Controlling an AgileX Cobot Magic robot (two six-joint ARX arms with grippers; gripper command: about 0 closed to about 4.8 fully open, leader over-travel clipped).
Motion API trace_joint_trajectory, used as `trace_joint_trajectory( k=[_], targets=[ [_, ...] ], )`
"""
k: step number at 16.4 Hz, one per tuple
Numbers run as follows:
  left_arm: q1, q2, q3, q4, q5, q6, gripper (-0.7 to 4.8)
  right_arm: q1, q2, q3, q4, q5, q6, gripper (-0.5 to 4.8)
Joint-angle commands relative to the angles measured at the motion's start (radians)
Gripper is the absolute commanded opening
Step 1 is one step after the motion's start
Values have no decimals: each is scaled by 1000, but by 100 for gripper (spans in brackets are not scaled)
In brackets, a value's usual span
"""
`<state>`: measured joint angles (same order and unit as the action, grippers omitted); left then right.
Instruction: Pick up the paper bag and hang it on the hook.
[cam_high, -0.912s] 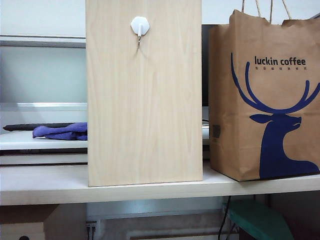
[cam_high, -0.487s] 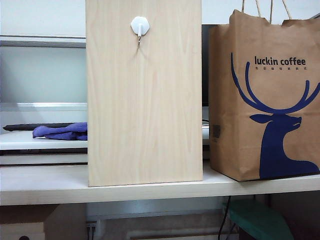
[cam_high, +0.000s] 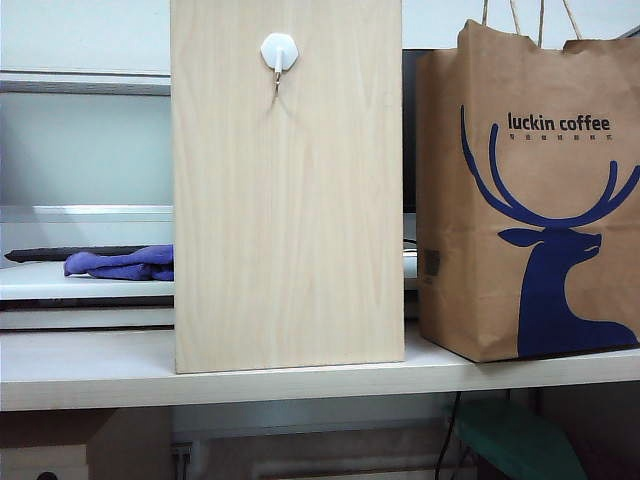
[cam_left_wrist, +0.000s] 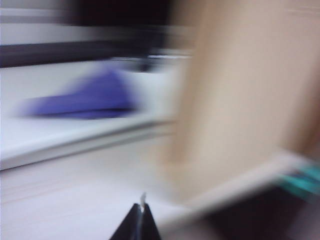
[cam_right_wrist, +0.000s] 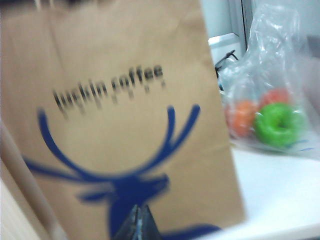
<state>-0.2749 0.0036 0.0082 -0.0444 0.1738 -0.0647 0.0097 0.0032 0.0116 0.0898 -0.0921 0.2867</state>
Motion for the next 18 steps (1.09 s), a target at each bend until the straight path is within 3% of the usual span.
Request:
trace_joint_trajectory(
  k=[1, 3, 6, 9, 12, 13, 15, 18],
  targets=[
    [-259, 0, 1, 7, 11, 4, -6, 0, 0, -6, 142, -82, 64, 12],
    [-348, 0, 1, 7, 13, 4, -6, 0, 0, -5, 217, -164, 143, 11],
    [-379, 0, 1, 7, 14, 4, -5, 0, 0, 72, 182, -195, 223, 8],
    [-379, 0, 1, 7, 14, 4, -6, -1, 82, 215, 161, -144, 79, -6],
    [-379, 0, 1, 7, 14, 4, -6, -1, 351, 397, 199, -247, -23, -5],
    [-379, 0, 1, 6, 14, 4, -5, -1, 454, 456, 216, -249, -39, 34],
    [-379, 0, 1, 6, 14, 4, -6, -1, 636, 570, 229, -252, -43, 266],
    [-378, 0, 1, 6, 14, 4, -5, 0, 858, 720, 237, -362, -63, 274]
  ],
)
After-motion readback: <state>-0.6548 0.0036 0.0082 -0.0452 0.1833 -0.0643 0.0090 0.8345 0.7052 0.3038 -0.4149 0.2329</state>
